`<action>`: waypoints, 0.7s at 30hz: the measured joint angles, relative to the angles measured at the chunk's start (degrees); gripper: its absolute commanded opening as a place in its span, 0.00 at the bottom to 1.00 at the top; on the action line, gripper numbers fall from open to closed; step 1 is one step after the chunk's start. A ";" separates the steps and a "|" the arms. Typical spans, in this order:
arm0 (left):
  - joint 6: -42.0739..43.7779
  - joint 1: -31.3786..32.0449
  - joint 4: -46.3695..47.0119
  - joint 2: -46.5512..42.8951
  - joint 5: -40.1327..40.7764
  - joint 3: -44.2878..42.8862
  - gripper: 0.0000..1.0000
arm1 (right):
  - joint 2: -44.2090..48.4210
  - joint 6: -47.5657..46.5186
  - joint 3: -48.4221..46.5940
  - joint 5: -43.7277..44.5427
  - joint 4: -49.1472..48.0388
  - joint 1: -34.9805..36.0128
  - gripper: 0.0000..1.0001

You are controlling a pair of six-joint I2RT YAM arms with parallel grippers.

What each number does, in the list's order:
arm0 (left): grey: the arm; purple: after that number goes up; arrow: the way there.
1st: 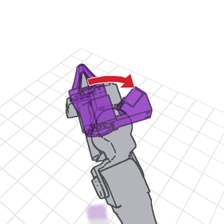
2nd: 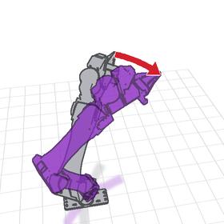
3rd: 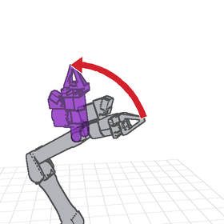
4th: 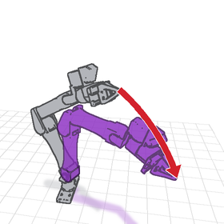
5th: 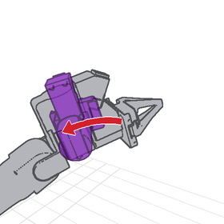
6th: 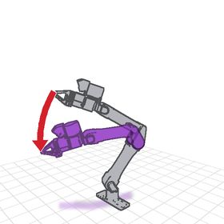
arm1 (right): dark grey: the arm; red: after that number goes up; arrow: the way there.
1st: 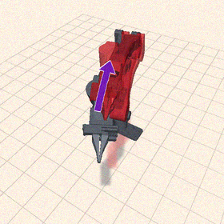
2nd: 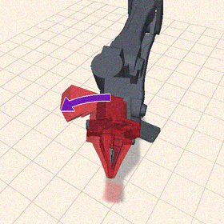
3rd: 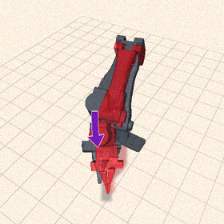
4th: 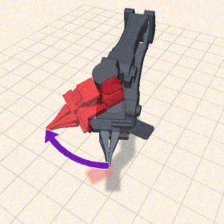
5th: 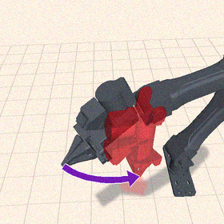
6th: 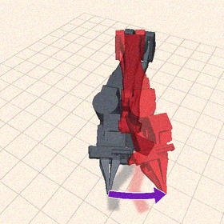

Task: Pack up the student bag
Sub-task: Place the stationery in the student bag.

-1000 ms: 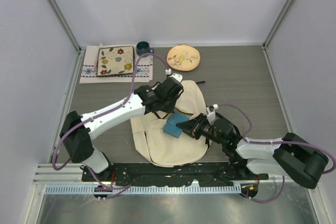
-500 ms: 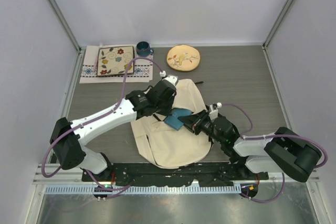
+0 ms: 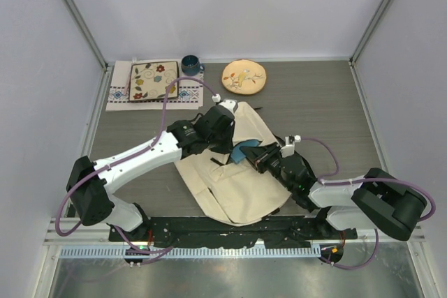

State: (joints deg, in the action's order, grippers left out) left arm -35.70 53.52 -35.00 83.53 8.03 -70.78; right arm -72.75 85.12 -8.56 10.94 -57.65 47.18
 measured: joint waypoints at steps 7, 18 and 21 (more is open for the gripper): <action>-0.44 0.09 1.25 -0.02 -1.25 0.00 0.00 | -2.64 -1.25 -3.21 2.21 0.68 0.04 0.01; -0.46 0.11 1.33 -0.04 -1.09 0.00 0.00 | -10.62 -7.37 -11.21 3.37 4.66 4.22 0.12; -0.52 0.09 1.36 -0.24 -0.42 0.13 0.00 | -12.17 -9.03 -13.79 3.04 6.97 4.24 0.30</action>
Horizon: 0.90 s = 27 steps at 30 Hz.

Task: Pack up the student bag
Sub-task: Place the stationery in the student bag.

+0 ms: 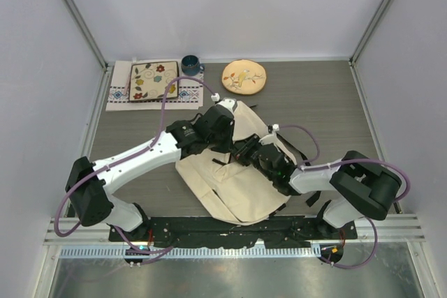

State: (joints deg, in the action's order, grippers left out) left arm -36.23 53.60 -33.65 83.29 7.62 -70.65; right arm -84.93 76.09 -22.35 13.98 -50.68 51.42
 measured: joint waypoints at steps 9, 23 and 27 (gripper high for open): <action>-1.07 0.13 0.15 -1.18 2.08 1.60 0.00 | 6.78 -3.43 2.01 0.28 7.54 0.13 0.56; -1.31 0.15 0.52 -2.80 2.49 3.37 0.00 | 20.50 -6.86 5.66 3.89 21.33 0.15 0.22; -1.31 0.15 0.52 -2.80 2.47 3.41 0.00 | 16.70 -6.62 5.60 3.41 19.32 0.15 0.18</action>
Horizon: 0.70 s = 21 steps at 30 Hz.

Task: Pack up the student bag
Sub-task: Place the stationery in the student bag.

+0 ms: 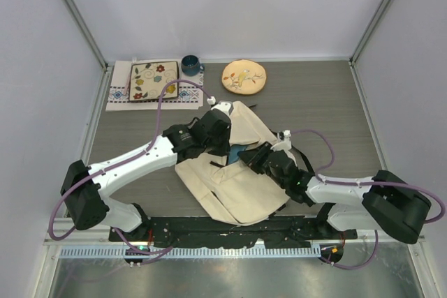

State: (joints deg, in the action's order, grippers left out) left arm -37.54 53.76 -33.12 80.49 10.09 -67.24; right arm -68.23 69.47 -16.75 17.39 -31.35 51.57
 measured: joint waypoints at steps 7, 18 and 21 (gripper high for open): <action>-0.02 0.00 0.02 0.00 -0.09 0.02 0.00 | -8.70 0.28 -3.61 -1.42 -7.39 -0.04 0.18; -0.26 -0.07 0.79 0.02 0.17 0.83 0.00 | -7.39 -3.19 -5.64 -3.56 -4.79 -0.42 0.53; -0.66 -0.22 1.14 0.04 0.17 1.36 0.00 | 0.90 -4.79 -3.17 -2.03 0.85 -0.44 0.55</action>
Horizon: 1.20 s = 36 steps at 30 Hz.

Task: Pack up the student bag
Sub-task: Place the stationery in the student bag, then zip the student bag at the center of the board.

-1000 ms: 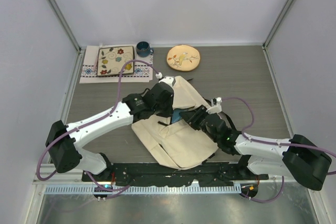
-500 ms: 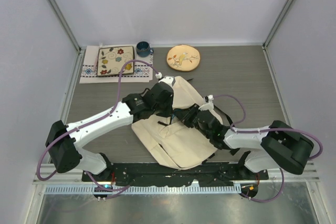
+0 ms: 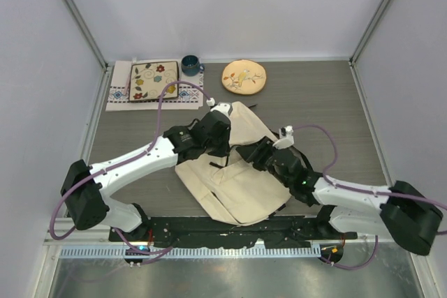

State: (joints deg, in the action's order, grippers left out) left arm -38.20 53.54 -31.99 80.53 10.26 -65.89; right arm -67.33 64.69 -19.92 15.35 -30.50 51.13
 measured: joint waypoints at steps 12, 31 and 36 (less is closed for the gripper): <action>1.36 -0.31 2.60 3.56 -7.65 0.15 0.66 | 30.03 -3.91 3.23 9.40 25.18 -0.22 0.56; -3.76 0.22 -0.61 -18.97 -1.64 10.47 0.96 | 33.48 -10.47 -3.45 13.57 43.65 -0.26 0.56; -11.69 0.17 -4.48 -26.21 7.26 16.68 1.00 | 33.24 -11.28 -3.48 11.72 44.02 -0.26 0.56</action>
State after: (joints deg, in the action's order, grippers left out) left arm -49.89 53.71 -36.47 54.33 17.52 -49.21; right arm -34.09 53.41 -23.40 27.07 13.52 50.87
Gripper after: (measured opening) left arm 0.978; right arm 0.563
